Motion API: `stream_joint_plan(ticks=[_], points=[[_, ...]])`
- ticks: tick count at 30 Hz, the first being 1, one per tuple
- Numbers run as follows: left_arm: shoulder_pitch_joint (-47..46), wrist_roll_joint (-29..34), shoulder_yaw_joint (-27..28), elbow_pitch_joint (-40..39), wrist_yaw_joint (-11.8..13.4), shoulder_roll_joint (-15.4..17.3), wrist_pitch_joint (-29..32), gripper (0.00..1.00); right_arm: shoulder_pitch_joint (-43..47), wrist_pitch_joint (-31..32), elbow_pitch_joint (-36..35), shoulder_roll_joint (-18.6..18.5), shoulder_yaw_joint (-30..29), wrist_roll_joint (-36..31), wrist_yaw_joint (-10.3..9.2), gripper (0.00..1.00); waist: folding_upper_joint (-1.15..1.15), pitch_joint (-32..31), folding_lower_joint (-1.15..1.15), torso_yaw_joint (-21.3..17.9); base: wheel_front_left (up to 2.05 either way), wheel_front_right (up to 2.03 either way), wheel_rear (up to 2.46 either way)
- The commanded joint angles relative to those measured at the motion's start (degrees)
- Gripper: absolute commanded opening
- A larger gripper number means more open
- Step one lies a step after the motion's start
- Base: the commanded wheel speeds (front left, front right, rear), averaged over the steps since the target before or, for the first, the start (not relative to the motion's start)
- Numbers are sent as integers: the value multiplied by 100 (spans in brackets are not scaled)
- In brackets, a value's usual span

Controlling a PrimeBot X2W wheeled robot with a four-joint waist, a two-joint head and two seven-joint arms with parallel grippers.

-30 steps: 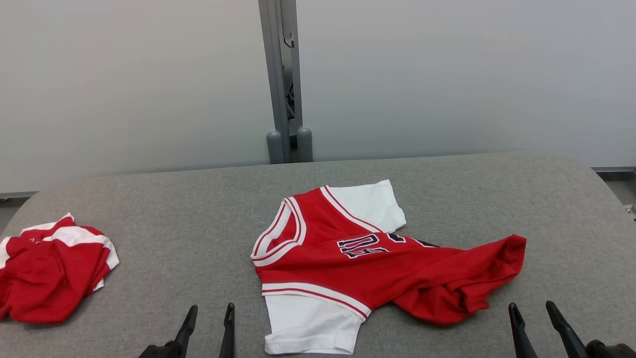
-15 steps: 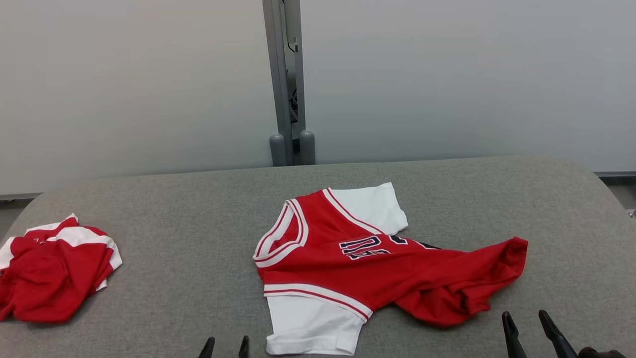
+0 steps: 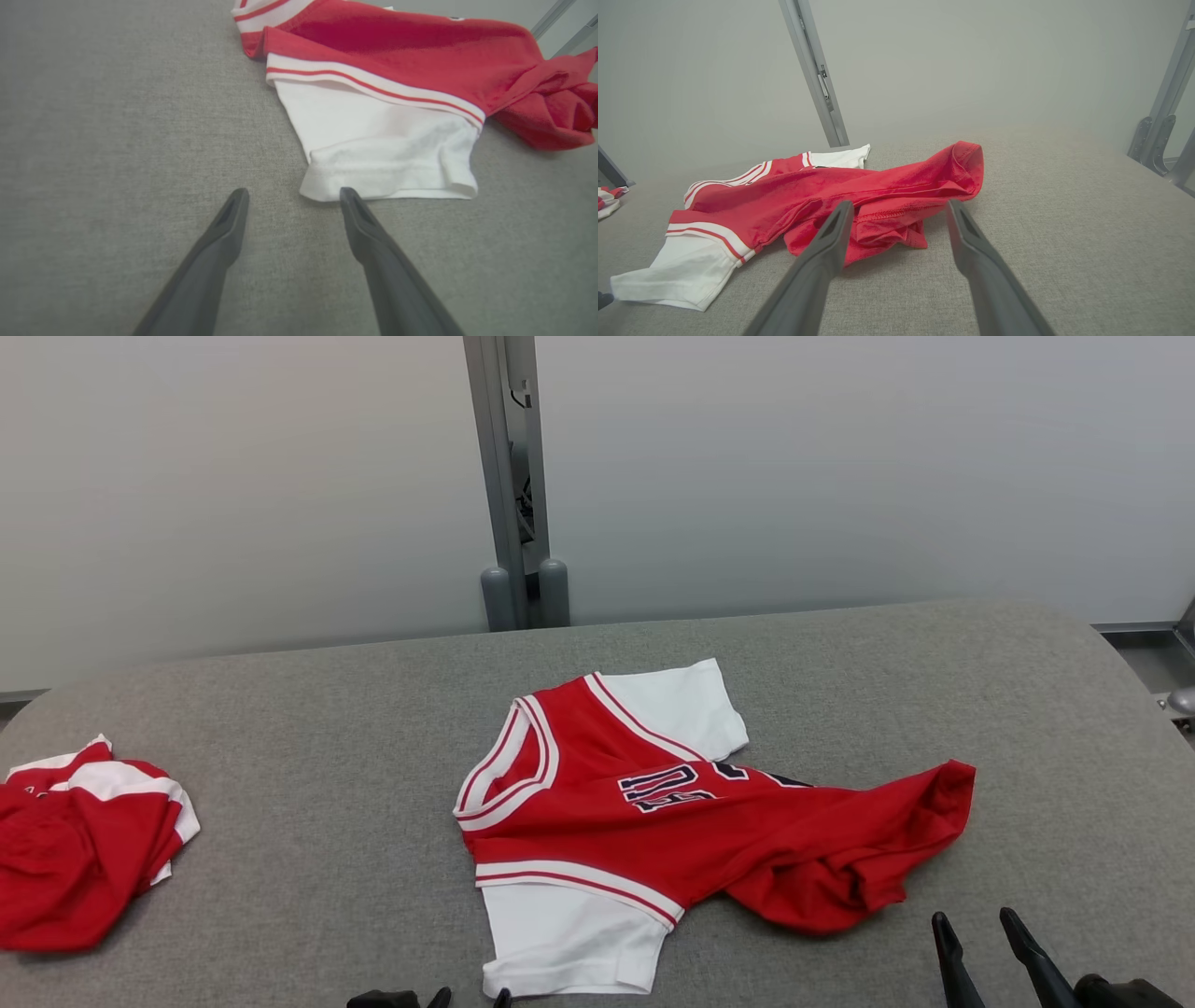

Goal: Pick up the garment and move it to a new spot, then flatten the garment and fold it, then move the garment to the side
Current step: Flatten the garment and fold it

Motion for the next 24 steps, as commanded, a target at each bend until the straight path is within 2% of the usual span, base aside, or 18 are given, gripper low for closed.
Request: stream_joint_plan(ticks=[1,9,10,12,16,24], points=[[-139,-53,-27,25,-25,24,-23,100,-71,-32,-2,-39,0,-4,-2,100,0,18,0,-22,0,0,0],[-505,-470,-501,445,-99,25,-30,100,-161,-32,33,-63,69,-15,-2,100,0,71,0,-147,0,0,0],[-534,-515,-567,517,-88,26,9,49,-168,-33,36,-69,74,-22,-2,100,0,75,0,-164,0,0,0],[-589,-601,-655,621,-75,25,29,0,-193,-32,100,-65,111,37,-2,100,0,91,0,-212,0,0,0],[-688,-689,-615,606,-51,28,-145,0,-566,-32,467,-186,234,47,-2,100,0,165,0,-273,0,0,0],[-674,-519,-461,273,3,128,-278,0,-1902,129,2038,-551,485,-162,-2,100,0,355,0,-97,0,0,0]])
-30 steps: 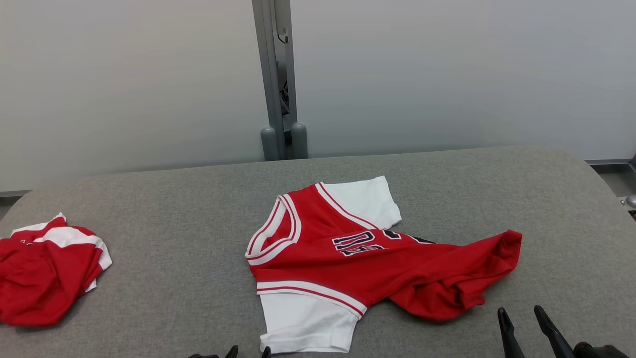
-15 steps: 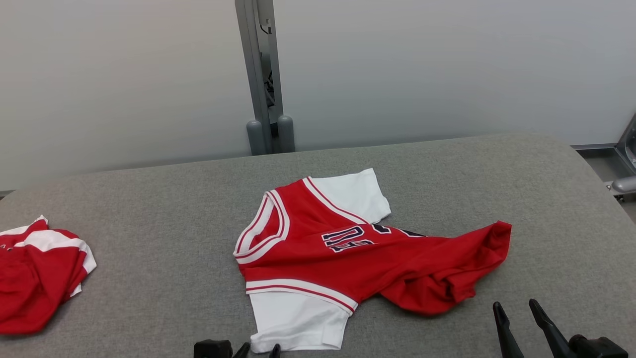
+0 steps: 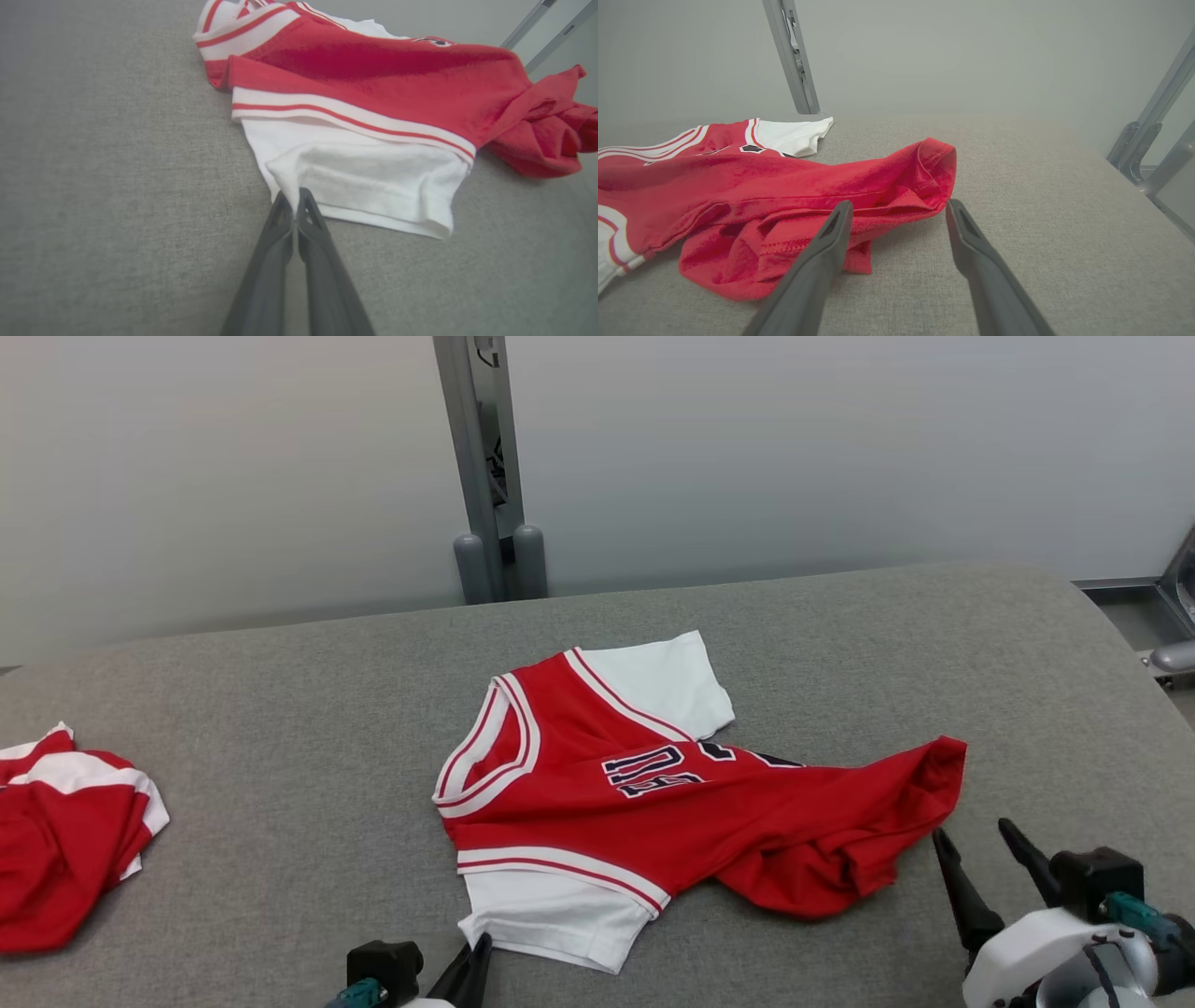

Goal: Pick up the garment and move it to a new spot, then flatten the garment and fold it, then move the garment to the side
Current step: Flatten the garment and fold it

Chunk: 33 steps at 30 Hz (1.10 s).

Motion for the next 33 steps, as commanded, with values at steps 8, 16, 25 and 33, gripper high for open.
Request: stream_joint_plan(ticks=[8,16,25,33], points=[[-21,160,121,-363,89,124,-45,0,-1087,209,1296,-425,263,-591,-2,100,0,247,0,333,0,0,0],[-142,250,169,-586,96,177,-48,0,-1829,306,2245,-339,629,-734,-3,100,0,506,0,467,0,0,0],[-142,230,248,-746,52,167,-49,0,-2099,313,3019,-272,664,-536,-2,0,0,480,0,559,0,0,0],[-102,-431,920,-1595,-330,249,-36,0,-1688,664,1923,-387,559,1401,-2,0,0,21,0,522,0,0,0]])
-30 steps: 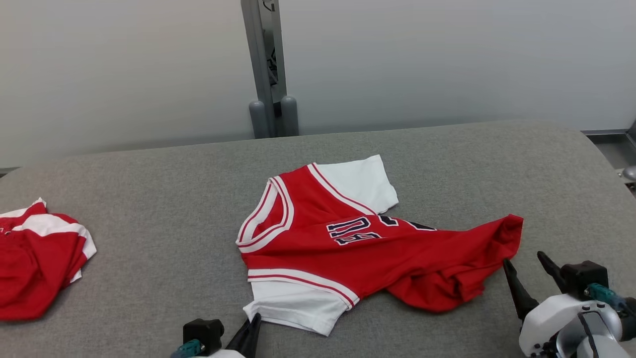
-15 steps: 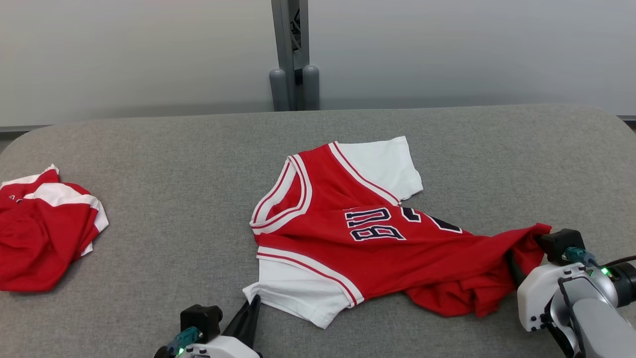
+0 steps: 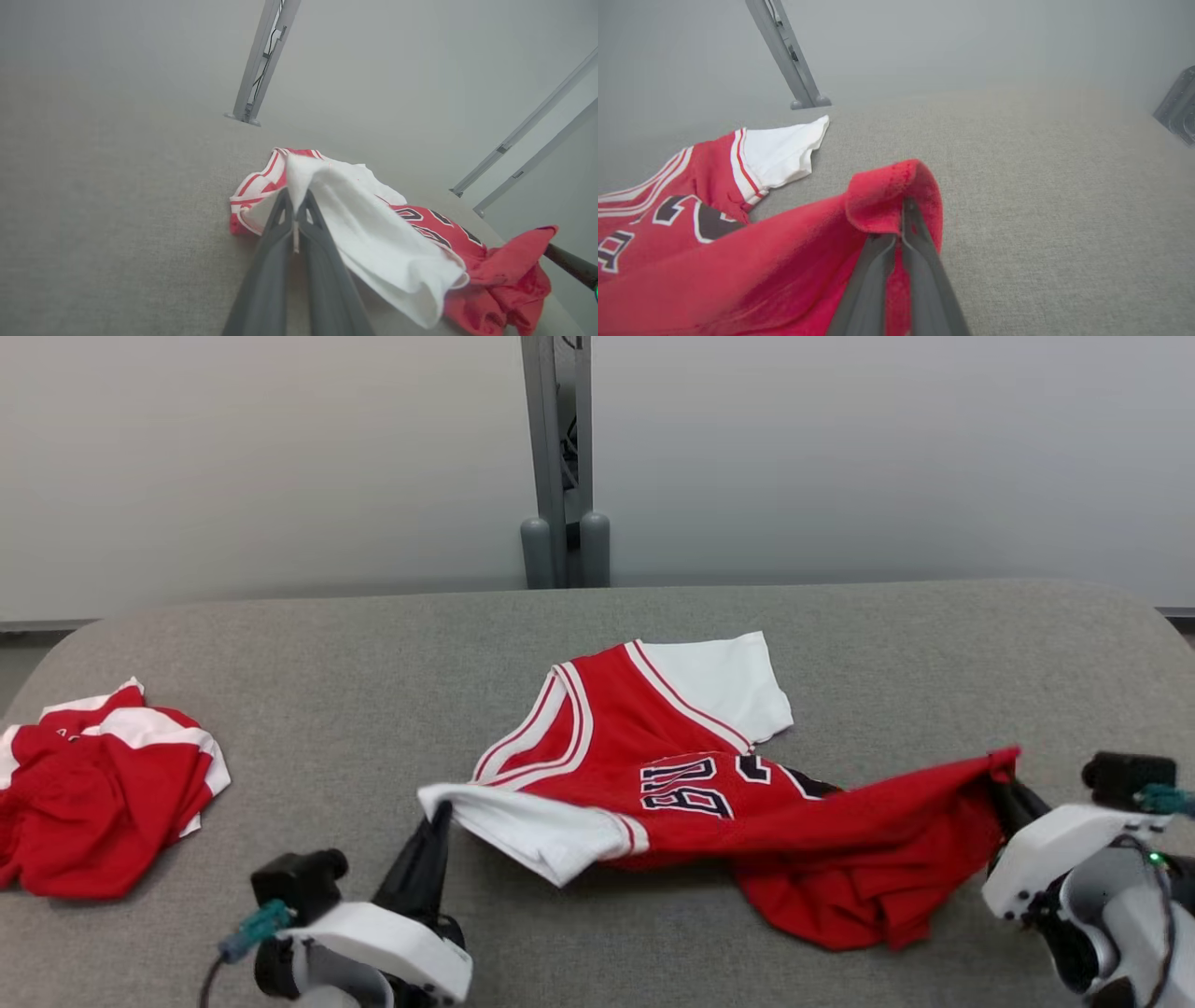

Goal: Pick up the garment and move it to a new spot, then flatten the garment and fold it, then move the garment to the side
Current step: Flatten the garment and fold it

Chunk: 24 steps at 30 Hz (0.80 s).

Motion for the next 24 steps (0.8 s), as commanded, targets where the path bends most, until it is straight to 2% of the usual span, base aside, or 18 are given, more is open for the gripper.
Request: stream_joint_plan(ticks=[1,4,8,13,17,24], points=[[-141,-133,145,-186,-64,151,30,0,97,230,-441,-200,5,483,-2,0,0,-161,0,-55,0,0,0],[-357,-442,405,-671,-128,325,279,0,331,867,-1613,-651,-41,1554,-2,0,0,-309,0,-97,0,0,0],[-780,-752,703,-1256,-127,648,755,0,531,1491,-2929,-1354,-269,2461,-2,0,0,-459,0,-121,0,0,0],[-1501,-1144,916,-1755,-99,845,1421,0,443,2110,-3989,-1795,-650,3331,-2,0,0,-563,0,-144,0,0,0],[-2173,-1361,1025,-2004,-70,977,1887,0,189,2375,-4415,-1998,-896,3681,-2,0,0,-613,0,-169,0,0,0],[-3113,-1162,1130,-2118,-11,1212,1986,0,-389,2321,-4500,-2162,-1127,3606,-3,0,0,-694,0,-200,0,0,0]])
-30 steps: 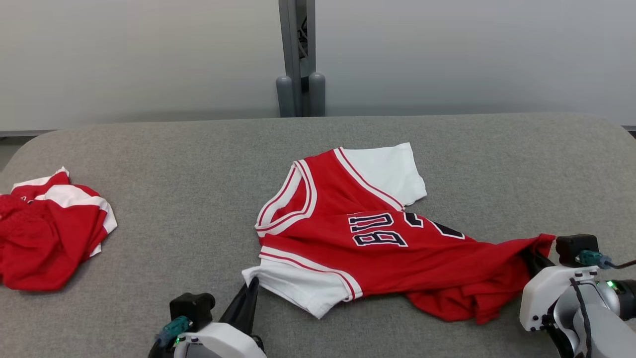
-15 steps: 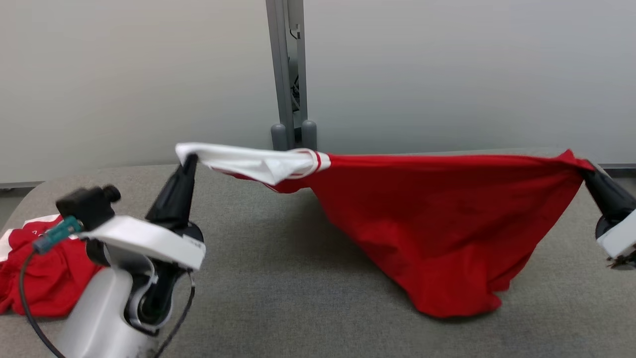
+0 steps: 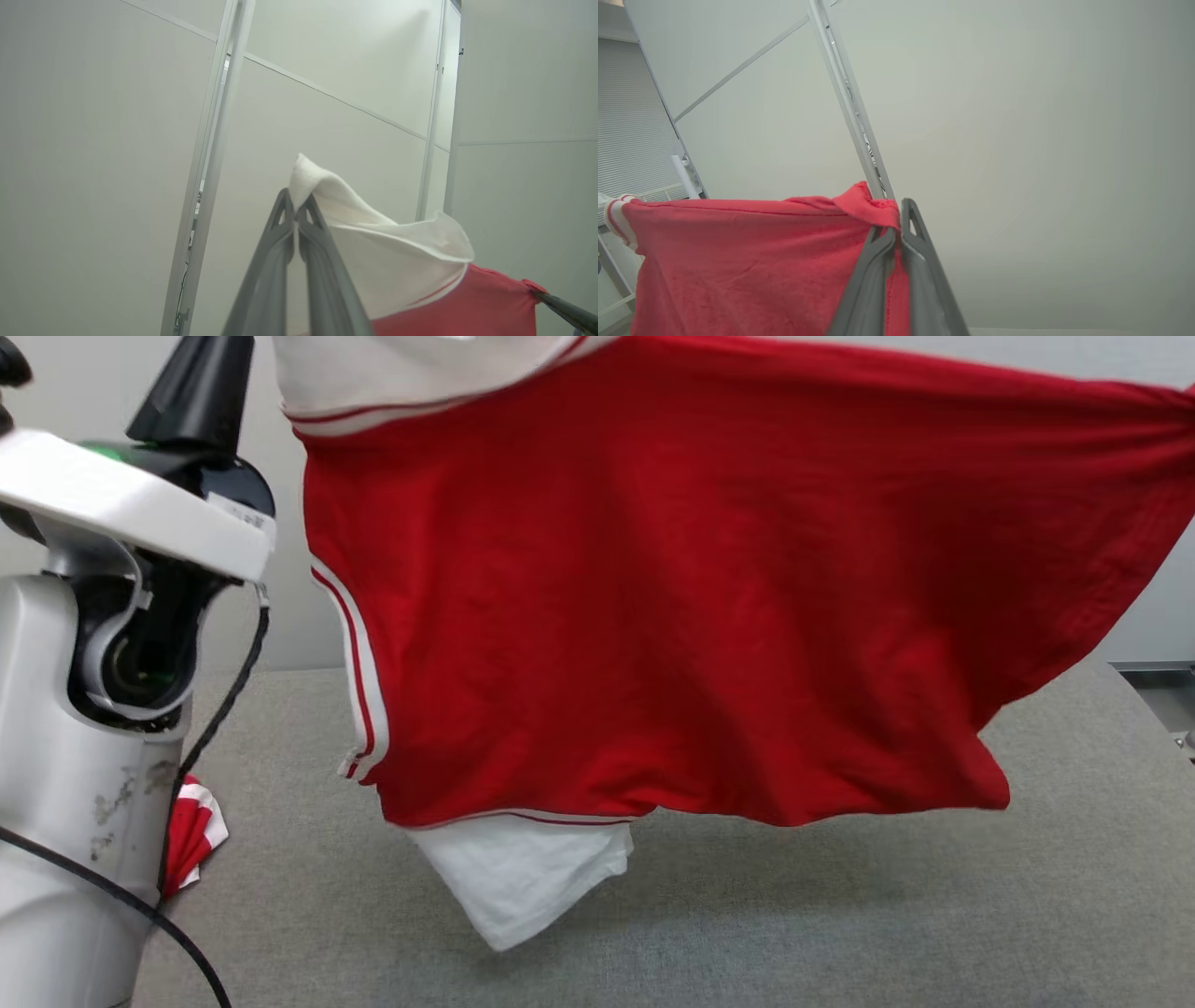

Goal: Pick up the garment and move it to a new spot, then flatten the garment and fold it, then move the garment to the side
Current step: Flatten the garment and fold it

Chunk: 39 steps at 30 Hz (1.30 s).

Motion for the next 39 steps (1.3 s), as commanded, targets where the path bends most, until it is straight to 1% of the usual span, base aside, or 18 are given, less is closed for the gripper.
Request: stream_joint_plan(ticks=[1,6,10,12,15,18,21,23,28,30,31,33,35,37,39], points=[[-61,-3,58,35,45,38,-16,0,-28,-23,63,-34,-28,-26,-4,0,0,-13,0,-7,0,0,0],[-366,-265,145,122,58,25,223,0,-318,59,235,-36,18,-61,-4,0,0,3,0,14,0,0,0],[-467,-411,46,280,60,-48,469,0,-511,25,350,94,168,-203,-4,0,0,128,0,50,0,0,0],[-641,-365,-31,443,8,-47,547,0,-702,-55,497,210,260,-315,-3,0,0,242,0,66,0,0,0],[-1003,-189,-231,834,-113,-107,484,0,-1113,-210,906,377,551,-770,-3,0,0,470,0,80,0,0,0],[-1502,29,-465,1391,-238,-191,363,0,-1692,-374,1567,706,810,-1205,-3,0,0,745,0,75,0,0,0],[-2252,348,-687,1902,-319,-234,126,0,-2486,-661,2235,995,941,-1706,-3,0,0,1247,0,79,0,0,0],[-2745,597,-826,2251,-365,-244,-145,0,-3021,-995,2679,1188,1000,-2057,-3,0,0,1635,0,73,0,0,0],[-4024,1201,-1114,3069,-415,-135,-1087,0,-4407,-2103,3634,1596,1128,-2813,-3,0,0,2423,0,-43,0,0,0],[-4498,1405,-1231,3342,-414,-82,-1562,0,-4846,-2565,4021,1725,1162,-3060,-3,0,0,2697,0,-91,0,0,0],[-4695,1490,-1342,3431,-417,-71,-1694,0,-5029,-2691,4198,1788,1189,-3168,-3,0,0,2835,0,-111,0,0,0],[-5005,1701,-1542,3527,-407,-14,-1932,0,-5371,-2882,4509,1871,1302,-3395,-3,0,0,3082,0,-142,0,0,0],[-5202,1831,-1711,3554,-407,28,-2023,0,-5630,-3012,4772,1918,1338,-3558,-3,0,0,3248,0,-158,0,0,0],[-5451,1862,-1692,3341,-408,38,-2044,0,-5893,-3081,4926,1922,1311,-3701,-3,0,0,3479,0,-136,0,0,0],[-5457,1821,-1679,3228,-409,11,-2043,0,-5965,-3092,4989,1920,1291,-3763,-3,0,0,3591,0,-108,0,0,0]])
